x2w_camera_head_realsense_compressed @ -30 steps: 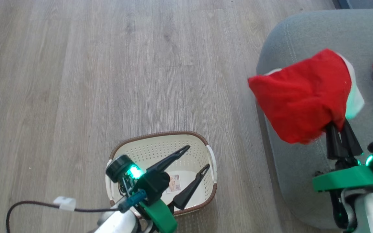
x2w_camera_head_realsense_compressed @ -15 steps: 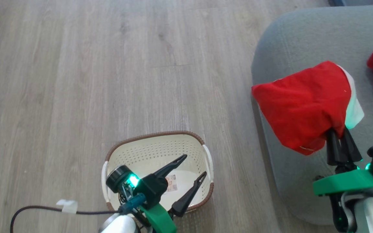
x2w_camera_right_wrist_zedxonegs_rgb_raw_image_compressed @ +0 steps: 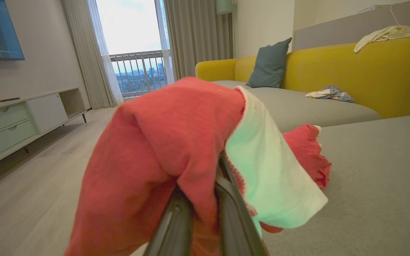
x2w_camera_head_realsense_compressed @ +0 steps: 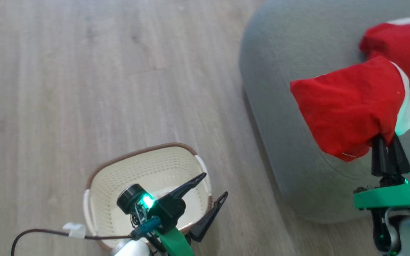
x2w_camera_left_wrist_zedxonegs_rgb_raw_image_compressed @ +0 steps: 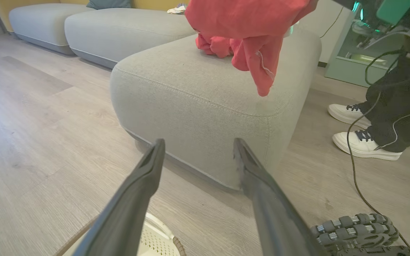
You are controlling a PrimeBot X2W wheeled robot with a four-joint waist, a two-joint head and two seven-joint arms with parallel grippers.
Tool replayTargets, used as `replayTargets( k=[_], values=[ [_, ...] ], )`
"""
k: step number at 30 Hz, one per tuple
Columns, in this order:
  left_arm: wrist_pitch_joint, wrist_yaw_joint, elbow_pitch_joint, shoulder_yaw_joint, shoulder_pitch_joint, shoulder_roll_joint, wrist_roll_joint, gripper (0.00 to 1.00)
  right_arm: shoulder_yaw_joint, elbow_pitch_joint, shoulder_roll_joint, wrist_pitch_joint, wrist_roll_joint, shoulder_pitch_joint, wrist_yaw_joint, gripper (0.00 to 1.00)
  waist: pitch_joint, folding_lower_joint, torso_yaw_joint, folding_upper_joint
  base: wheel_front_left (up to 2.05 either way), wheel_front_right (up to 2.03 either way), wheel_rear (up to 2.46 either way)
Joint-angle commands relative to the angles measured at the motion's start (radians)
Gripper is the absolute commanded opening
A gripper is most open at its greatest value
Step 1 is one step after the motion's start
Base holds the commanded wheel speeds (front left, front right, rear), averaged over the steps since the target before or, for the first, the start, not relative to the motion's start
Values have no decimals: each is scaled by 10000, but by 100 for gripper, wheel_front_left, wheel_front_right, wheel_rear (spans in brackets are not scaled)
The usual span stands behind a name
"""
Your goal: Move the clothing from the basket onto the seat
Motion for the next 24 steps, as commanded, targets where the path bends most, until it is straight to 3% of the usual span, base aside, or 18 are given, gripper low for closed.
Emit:
replayTargets(
  k=[1,18,24],
  values=[
    [-51,-8,-402,335,-419,136,106,100,136,-462,13,-65,-1,-212,-2,0,289,0,-565,0,0,0,0],
    [-51,-8,-719,9,-569,486,556,100,-146,-771,272,-65,128,38,-2,0,943,0,-3139,0,0,0,0],
    [-51,-8,-833,-220,-654,479,638,100,-365,-803,285,-65,462,220,-2,0,1073,0,-3399,0,0,0,0]
  ],
)
